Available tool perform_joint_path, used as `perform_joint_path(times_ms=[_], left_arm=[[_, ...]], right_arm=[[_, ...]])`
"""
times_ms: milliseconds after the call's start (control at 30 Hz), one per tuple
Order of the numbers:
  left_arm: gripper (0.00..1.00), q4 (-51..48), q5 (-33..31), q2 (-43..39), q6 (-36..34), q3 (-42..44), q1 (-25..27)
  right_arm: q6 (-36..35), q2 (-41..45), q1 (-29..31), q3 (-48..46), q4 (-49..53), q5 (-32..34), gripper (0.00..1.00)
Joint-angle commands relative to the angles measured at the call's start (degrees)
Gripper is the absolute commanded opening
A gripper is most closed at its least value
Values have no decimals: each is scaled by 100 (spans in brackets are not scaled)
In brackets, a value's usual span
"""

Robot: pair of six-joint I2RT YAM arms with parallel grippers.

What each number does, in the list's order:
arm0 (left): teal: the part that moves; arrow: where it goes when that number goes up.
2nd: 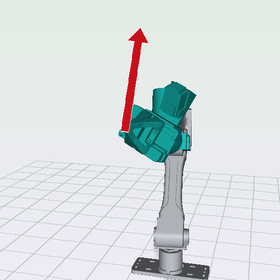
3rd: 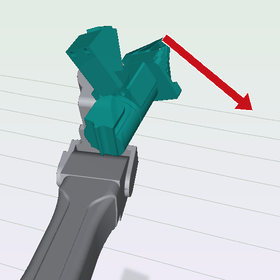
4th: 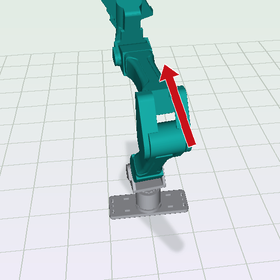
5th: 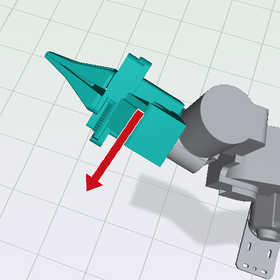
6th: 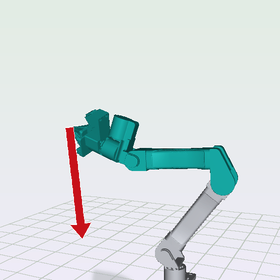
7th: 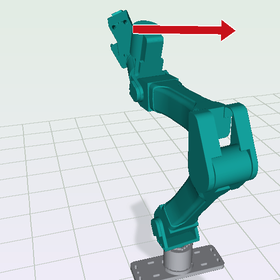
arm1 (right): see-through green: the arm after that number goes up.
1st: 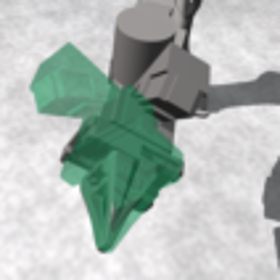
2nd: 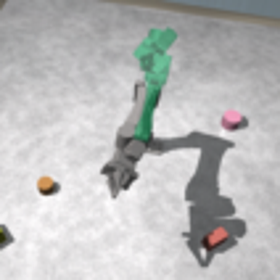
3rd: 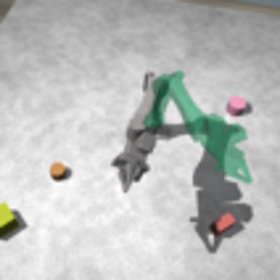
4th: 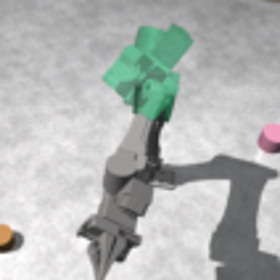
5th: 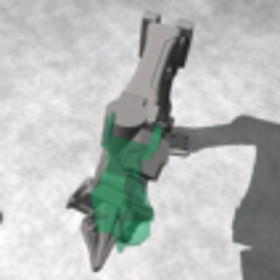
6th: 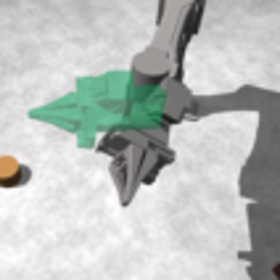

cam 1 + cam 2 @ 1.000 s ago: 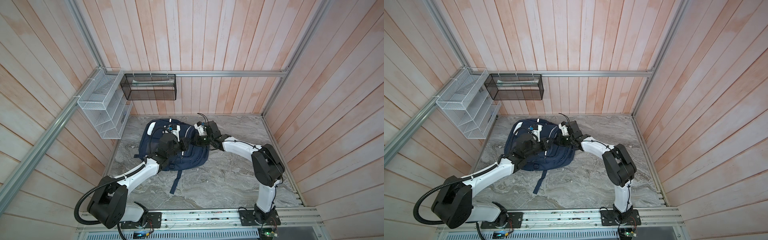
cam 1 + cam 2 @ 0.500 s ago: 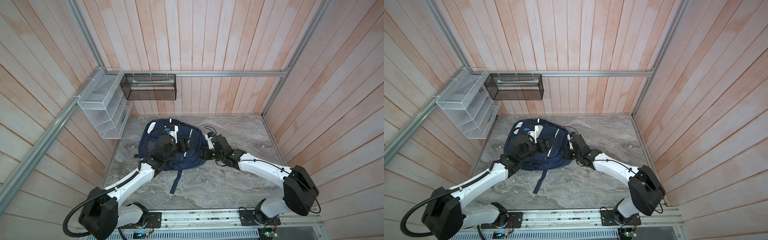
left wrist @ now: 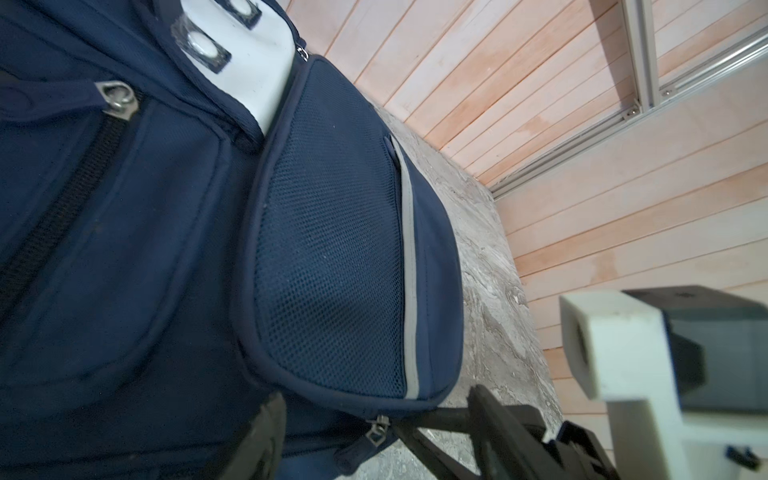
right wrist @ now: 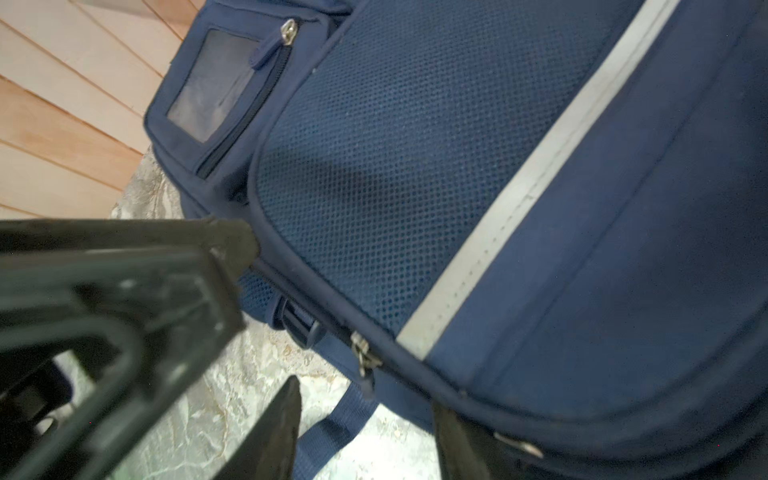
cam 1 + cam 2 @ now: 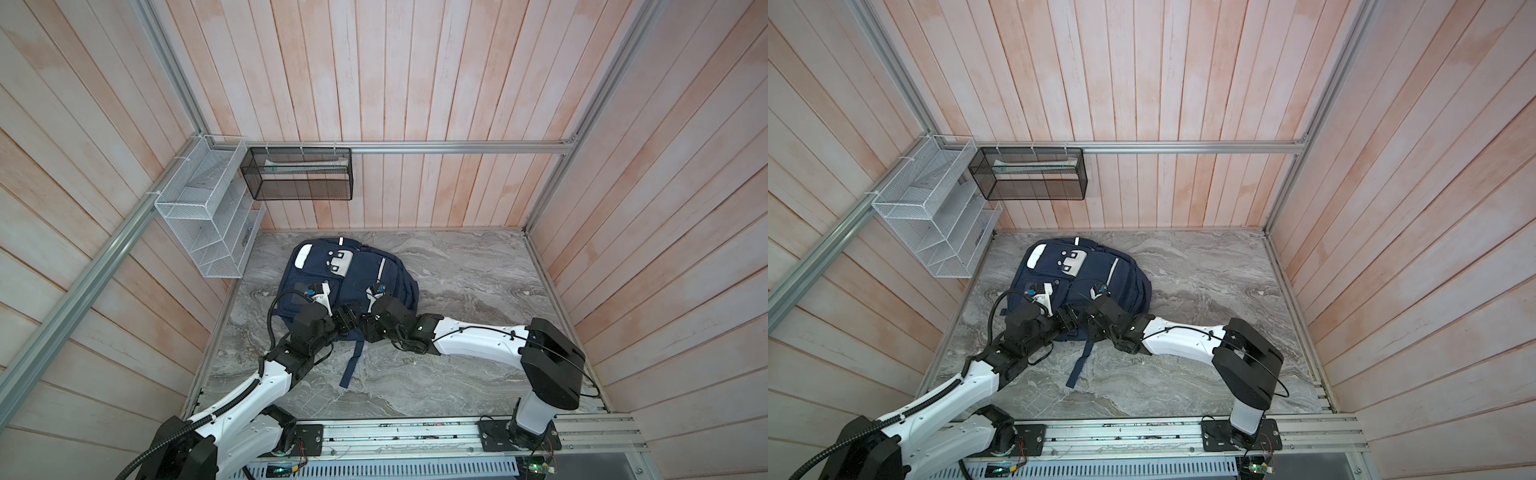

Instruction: Pack the student bag

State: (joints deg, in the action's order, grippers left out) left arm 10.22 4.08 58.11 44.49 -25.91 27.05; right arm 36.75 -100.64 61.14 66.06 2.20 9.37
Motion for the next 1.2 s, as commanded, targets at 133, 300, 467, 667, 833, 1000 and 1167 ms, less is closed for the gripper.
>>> perform_joint_path(times_ms=[133,300,467,667,833,1000,1167], left_arm=[[63,834,-57,265,177,169,-191],[62,1145,146,384,398,346,-191],[64,1327,73,483,738,547,147],[75,1267,-181,497,818,575,369],[80,1126,-542,247,686,542,308],[58,1596,-66,1279,626,126,108],[0,1490,92,1334,393,10,55]], right_arm=[[148,-638,11,618,272,726,34],[109,-633,9,514,195,552,12],[-132,-276,-15,114,-329,106,0],[-107,-228,-30,-48,-758,-452,0],[-194,-93,-41,-258,-892,-413,0],[-414,19,-32,-436,-1117,-728,0],[-507,173,-187,-550,-628,-402,0]])
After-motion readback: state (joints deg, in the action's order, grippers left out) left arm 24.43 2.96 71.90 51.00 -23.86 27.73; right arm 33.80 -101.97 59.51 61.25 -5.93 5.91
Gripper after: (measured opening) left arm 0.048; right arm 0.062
